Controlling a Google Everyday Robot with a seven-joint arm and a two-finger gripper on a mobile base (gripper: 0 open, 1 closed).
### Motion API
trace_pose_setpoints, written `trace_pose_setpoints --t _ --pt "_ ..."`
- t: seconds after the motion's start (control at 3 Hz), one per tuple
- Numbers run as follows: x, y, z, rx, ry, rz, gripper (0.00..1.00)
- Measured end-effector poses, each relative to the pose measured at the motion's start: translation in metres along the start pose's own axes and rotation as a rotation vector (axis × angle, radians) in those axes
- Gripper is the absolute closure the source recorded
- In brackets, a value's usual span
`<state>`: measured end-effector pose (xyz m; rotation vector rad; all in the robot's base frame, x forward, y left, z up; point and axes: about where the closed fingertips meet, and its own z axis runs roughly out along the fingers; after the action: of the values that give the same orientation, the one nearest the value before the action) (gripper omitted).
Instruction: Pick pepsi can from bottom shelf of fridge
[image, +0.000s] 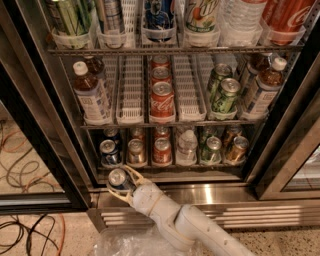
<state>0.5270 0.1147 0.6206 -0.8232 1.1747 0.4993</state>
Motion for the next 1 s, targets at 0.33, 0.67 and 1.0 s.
trace_pose_setpoints --t 0.33,0.67,1.0 --pt "0.01 0.007 -0.027 -0.038 0.061 -0.008 1.0" --pt "0.017 0.017 -0.049 -0.06 0.114 0.0 1.0" --pt "0.019 0.027 -0.066 -0.072 0.151 0.017 1.0"
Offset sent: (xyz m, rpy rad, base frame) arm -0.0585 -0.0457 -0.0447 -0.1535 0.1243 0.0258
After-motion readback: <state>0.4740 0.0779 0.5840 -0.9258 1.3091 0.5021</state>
